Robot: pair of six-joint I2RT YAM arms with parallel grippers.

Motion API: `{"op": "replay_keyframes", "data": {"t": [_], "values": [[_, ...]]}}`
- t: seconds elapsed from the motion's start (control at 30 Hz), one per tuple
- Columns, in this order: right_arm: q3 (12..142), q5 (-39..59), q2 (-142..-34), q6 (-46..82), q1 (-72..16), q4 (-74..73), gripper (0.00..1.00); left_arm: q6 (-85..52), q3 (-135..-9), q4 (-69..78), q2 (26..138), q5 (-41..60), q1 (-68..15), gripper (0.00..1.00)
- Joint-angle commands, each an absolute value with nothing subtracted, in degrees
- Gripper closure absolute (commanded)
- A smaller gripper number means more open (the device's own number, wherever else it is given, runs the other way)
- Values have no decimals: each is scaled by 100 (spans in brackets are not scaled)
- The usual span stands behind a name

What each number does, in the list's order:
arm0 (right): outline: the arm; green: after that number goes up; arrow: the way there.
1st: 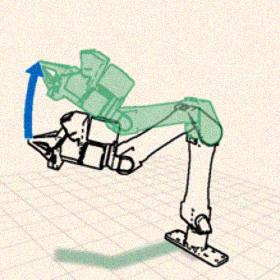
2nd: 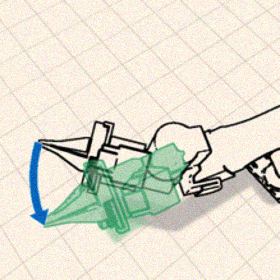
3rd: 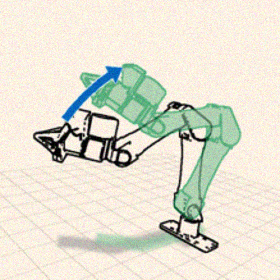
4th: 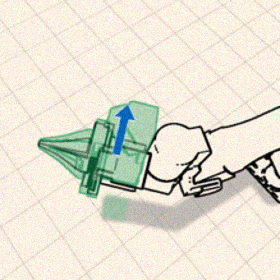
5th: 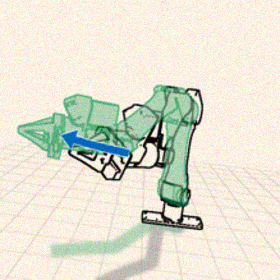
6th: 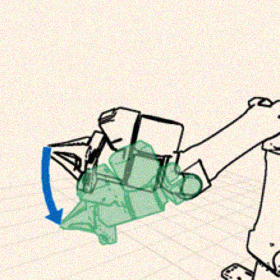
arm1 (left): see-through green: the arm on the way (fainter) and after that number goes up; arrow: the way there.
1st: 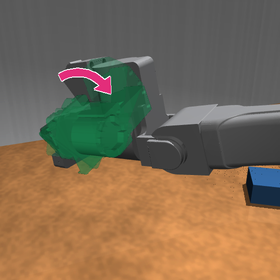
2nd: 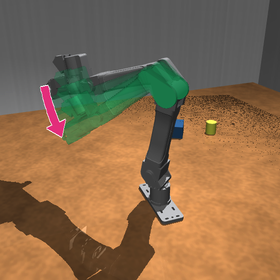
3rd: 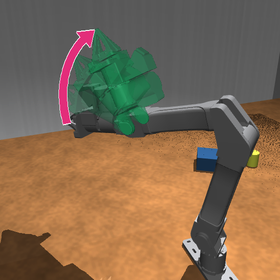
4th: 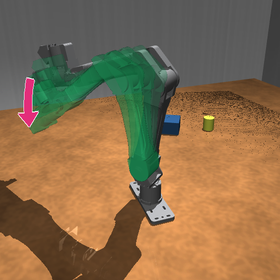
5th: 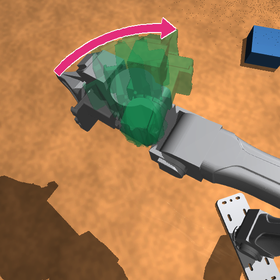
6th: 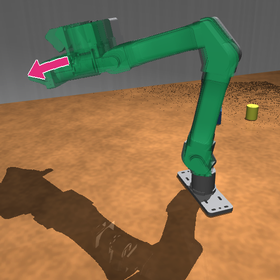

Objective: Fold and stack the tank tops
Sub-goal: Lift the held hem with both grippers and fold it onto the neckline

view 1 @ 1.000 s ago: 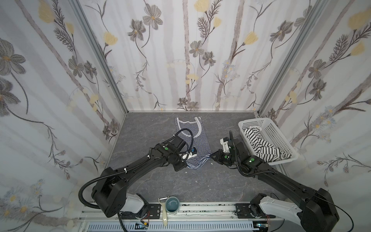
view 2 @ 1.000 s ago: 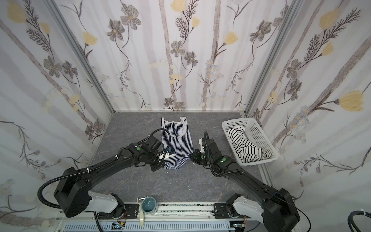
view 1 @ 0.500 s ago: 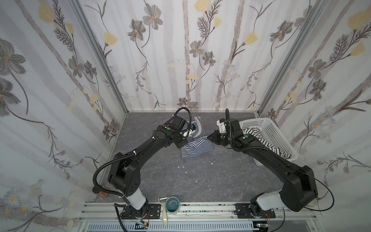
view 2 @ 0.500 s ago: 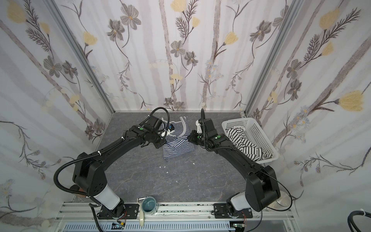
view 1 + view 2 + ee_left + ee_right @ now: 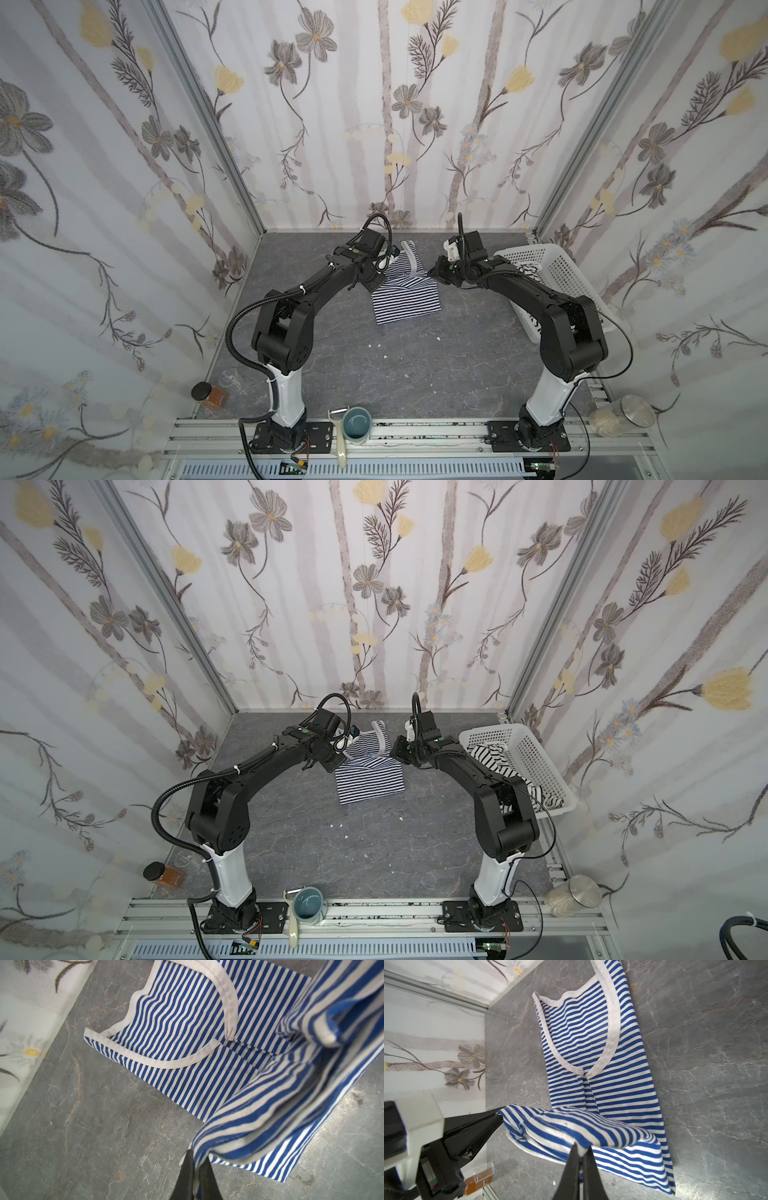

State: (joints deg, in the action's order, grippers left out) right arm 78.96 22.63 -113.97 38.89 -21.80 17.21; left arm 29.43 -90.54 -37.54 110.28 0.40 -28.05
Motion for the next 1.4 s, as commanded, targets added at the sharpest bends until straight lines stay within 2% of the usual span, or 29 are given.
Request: {"op": "replay_keyframes", "data": {"t": [0.0, 0.4, 0.63, 0.9, 0.93, 1.07, 1.13, 1.37], "values": [[8077, 2443, -11727, 3823, -2140, 1361, 100, 2911, -9179, -3806, 11202, -90, -2756, 94], [8552, 2742, -12581, 3878, -2054, 1222, 100, 2930, -9554, -3797, 11843, -5, -2567, 91], [8692, 2775, -12767, 3954, -2020, 1151, 100, 2894, -9762, -3763, 12166, 101, -2435, 80], [8881, 2831, -12873, 3997, -1934, 1156, 100, 2829, -10088, -3753, 12399, 51, -2391, 77], [8890, 2839, -12876, 4008, -1924, 1154, 99, 2809, -10149, -3746, 12402, 36, -2385, 76], [8888, 2856, -12806, 4009, -1907, 1152, 74, 2664, -10368, -3733, 12347, 15, -2307, 71], [8815, 2816, -12709, 4001, -1907, 1152, 68, 2604, -10388, -3710, 12229, 79, -2264, 67], [8075, 2670, -12196, 4077, -1982, 826, 67, 2501, -9920, -3670, 11701, 550, -2242, 63]]}}
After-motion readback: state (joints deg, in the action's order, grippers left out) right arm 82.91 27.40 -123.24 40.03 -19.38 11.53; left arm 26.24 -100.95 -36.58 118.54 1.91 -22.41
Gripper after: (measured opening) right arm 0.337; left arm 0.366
